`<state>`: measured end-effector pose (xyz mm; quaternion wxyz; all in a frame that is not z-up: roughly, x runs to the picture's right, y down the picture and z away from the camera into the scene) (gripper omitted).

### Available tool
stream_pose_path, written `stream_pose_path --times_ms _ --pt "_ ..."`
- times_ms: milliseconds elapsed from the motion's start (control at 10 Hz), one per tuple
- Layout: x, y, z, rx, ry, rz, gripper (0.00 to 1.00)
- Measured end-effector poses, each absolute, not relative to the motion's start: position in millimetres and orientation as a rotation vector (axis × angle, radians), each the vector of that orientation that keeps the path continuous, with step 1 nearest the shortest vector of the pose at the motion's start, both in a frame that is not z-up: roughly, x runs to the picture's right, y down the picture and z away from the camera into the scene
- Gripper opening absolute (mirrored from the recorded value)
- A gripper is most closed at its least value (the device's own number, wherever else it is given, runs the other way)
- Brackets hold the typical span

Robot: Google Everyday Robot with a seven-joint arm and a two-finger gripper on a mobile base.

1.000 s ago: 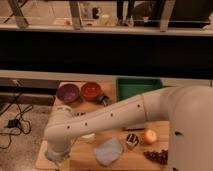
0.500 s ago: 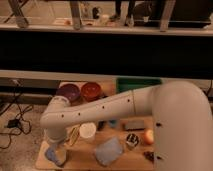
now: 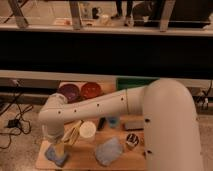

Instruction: Place banana in tray

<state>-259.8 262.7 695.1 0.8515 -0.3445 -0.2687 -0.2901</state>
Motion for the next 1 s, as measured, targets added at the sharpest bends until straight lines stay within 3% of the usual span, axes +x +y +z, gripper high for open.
stream_pose_path --times_ms 600,1000 --pt "-230.2 242.2 749.1 -0.749 -0.522 -0.583 0.8" --pt "-186.4 253.4 772.7 -0.782 -0.519 -0.532 0.8"
